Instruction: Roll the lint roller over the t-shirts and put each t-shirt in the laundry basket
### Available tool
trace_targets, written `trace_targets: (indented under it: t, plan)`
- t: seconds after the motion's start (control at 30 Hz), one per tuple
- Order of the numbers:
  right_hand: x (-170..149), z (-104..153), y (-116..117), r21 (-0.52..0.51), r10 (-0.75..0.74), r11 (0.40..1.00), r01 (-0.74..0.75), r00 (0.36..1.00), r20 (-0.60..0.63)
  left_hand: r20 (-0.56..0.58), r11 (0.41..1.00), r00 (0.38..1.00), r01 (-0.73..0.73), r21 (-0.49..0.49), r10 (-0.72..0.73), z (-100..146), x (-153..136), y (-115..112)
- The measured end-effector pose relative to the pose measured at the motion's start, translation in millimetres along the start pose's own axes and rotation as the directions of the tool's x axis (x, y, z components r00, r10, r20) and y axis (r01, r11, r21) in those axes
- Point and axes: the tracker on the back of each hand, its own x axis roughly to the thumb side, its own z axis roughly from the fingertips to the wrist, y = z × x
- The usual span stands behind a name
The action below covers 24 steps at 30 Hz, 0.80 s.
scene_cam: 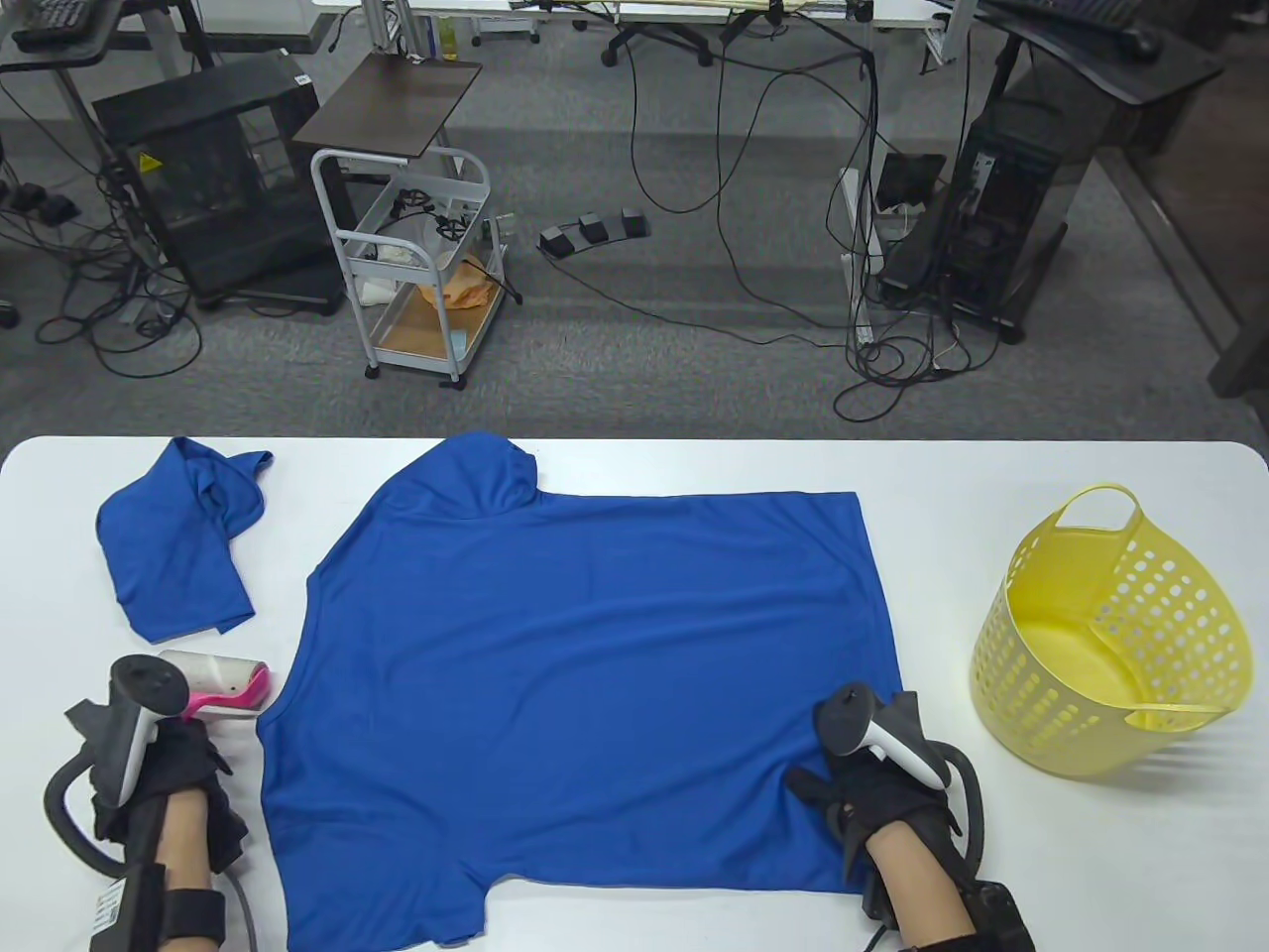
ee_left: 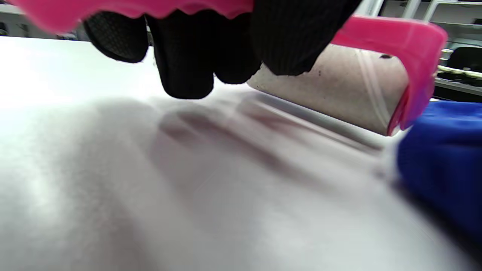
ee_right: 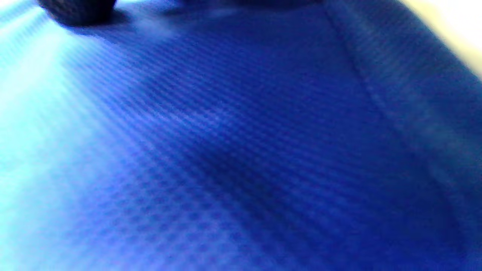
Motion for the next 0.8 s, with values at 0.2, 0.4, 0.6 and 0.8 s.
trace_targets:
  t: [0.2, 0.4, 0.6, 0.8]
  plan:
    - [0, 0, 0, -0.002, 0.006, 1.0, -0.006, 1.0, 0.002, 0.429, 0.99, 0.896, -0.137, 0.019, 0.116, 41, 38, 14]
    - [0, 0, 1, -0.006, -0.003, 1.0, 0.003, 1.0, 0.004, 0.572, 0.996, 0.819, -0.018, 0.087, -0.035, 97, 84, -1]
    - [0, 0, 2, -0.009, -0.006, 1.0, 0.006, 1.0, 0.006, 0.545, 0.99, 0.827, 0.111, 0.085, -0.14, 130, 106, -21]
    - [0, 0, 2, -0.009, -0.007, 1.0, 0.008, 1.0, 0.01, 0.412, 0.961, 0.872, 0.273, 0.037, -0.263, 131, 129, -40]
